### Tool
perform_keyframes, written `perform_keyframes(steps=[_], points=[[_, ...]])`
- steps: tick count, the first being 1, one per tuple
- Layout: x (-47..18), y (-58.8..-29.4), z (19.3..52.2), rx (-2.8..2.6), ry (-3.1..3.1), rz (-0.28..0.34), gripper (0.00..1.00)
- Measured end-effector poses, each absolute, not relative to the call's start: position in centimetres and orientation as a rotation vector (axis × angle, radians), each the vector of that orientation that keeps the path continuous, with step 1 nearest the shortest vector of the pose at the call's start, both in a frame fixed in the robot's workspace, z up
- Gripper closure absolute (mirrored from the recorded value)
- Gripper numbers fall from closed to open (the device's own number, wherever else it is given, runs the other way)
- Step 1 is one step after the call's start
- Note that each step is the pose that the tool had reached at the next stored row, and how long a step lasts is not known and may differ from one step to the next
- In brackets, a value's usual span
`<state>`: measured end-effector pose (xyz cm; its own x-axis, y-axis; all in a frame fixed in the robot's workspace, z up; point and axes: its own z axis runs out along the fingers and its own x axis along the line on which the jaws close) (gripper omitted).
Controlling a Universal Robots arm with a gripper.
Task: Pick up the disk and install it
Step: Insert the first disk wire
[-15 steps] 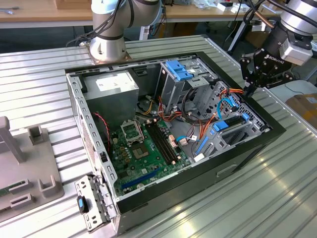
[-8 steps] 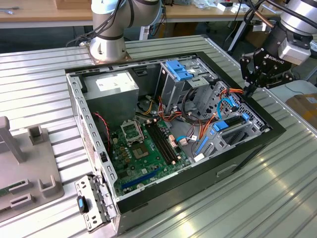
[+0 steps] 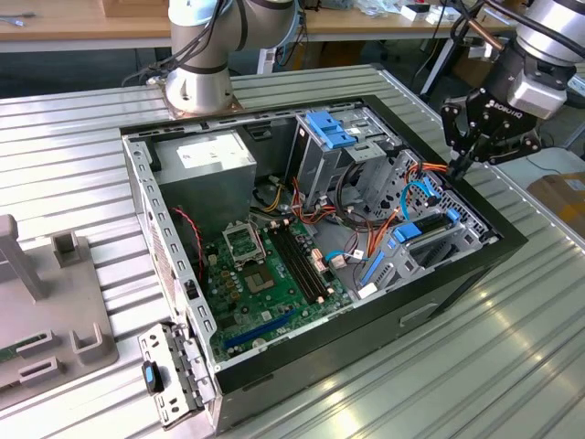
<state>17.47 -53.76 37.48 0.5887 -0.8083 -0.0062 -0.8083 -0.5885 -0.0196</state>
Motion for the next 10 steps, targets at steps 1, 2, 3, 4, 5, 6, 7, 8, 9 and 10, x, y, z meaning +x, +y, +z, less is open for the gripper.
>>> perform_keyframes(steps=[1, 2, 3, 4, 5, 6, 7, 8, 9, 10], points=[[17.4, -53.8, 37.5, -2.779, 1.420, -0.005, 0.84], [17.2, -53.8, 37.5, -2.776, 1.423, -0.005, 0.84], [17.0, -53.8, 37.5, -2.774, 1.426, -0.006, 0.84], [16.8, -53.8, 37.5, -2.774, 1.428, -0.007, 0.84], [16.6, -53.8, 37.5, -2.773, 1.428, -0.008, 0.84], [15.9, -53.8, 37.5, -2.772, 1.428, -0.012, 0.84], [15.4, -53.8, 37.5, -2.770, 1.427, -0.016, 0.84], [15.1, -53.8, 37.5, -2.768, 1.426, -0.020, 0.84], [15.1, -53.8, 37.5, -2.769, 1.426, -0.020, 0.84], [15.1, -53.8, 37.5, -2.760, 1.442, -0.020, 0.84]])
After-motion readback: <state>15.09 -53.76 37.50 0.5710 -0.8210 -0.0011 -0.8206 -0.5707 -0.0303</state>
